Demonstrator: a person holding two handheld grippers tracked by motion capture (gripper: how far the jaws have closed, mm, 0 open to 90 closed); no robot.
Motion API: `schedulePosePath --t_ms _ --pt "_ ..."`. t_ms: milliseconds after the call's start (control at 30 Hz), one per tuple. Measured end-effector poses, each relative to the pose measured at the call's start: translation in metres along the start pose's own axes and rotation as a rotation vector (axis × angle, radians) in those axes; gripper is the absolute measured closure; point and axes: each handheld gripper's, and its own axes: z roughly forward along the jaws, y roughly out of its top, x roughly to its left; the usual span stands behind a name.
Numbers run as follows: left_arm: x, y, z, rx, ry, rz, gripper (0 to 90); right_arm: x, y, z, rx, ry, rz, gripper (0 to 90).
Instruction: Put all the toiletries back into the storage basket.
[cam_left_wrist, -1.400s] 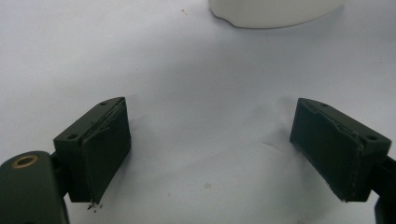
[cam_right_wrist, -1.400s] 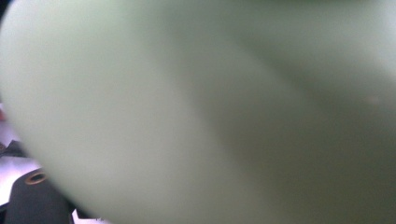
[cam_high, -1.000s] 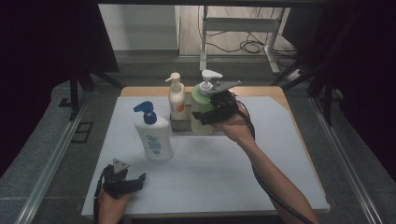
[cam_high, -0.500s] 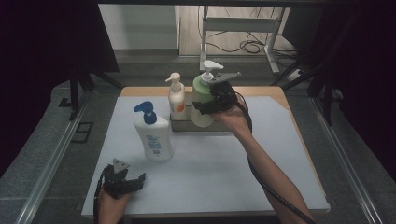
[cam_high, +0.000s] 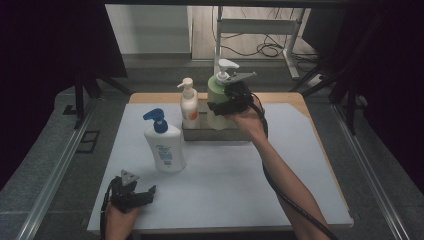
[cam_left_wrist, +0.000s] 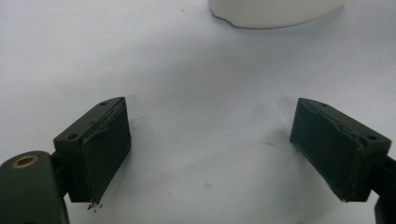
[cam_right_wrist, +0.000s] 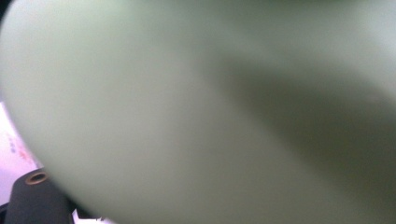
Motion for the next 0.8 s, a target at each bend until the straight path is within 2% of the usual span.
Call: schedulePosePath --t_ms 800 --pt "0.000 0.000 0.000 0.000 0.001 0.000 11.9 -0.006 -0.001 0.039 0.020 -0.047 -0.003 12.3"
